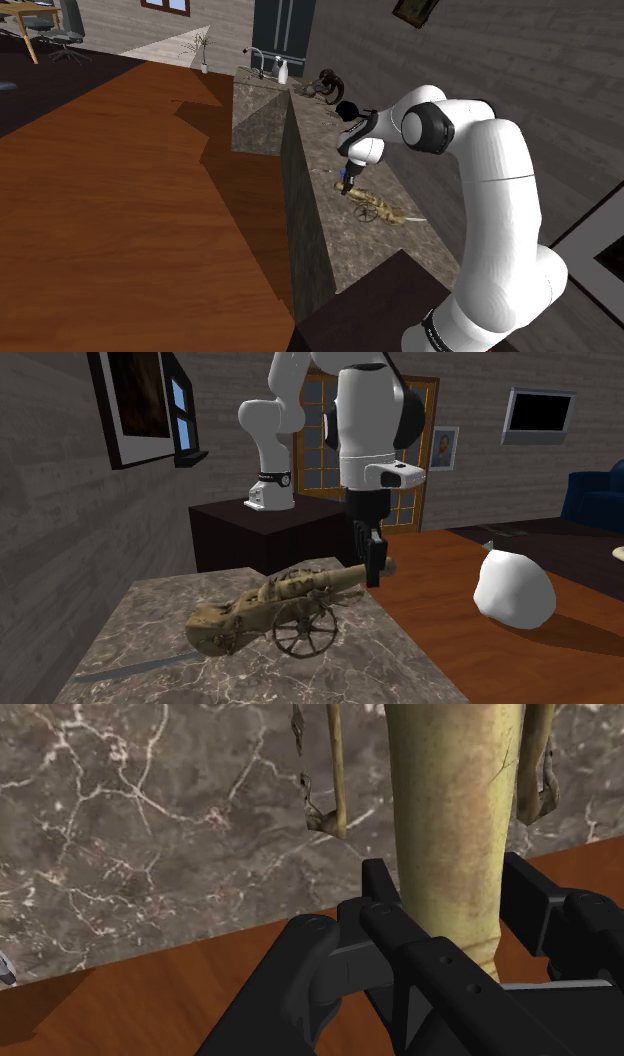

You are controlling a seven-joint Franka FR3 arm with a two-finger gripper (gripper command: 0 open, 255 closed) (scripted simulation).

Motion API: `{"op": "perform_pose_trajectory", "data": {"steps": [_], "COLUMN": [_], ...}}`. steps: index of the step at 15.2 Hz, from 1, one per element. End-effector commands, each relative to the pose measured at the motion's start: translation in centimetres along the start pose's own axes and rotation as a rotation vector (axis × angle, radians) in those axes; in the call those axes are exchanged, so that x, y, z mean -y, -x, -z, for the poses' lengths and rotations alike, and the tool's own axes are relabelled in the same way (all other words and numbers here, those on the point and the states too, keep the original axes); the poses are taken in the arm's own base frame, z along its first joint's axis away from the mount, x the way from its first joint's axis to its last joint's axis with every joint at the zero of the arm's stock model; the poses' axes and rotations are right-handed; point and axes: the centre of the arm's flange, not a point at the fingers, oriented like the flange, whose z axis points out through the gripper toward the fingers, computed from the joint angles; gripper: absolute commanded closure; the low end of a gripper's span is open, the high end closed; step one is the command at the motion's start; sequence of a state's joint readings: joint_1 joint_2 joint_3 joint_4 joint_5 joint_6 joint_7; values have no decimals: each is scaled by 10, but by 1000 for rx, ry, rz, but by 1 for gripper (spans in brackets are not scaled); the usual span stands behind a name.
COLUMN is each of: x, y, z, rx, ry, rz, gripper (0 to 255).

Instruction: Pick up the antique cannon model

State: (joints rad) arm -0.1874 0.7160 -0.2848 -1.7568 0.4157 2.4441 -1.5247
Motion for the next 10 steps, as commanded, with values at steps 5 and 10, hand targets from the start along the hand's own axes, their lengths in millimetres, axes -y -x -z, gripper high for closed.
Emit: {"op": "perform_pose_trajectory", "data": {"steps": [5,10], "x": [-1,-1], "y": [-4,-5], "z": [33,49], "rx": [-1,-1], "ry": [1,1], "rz": [1,1], "gripper": [255,255]}}
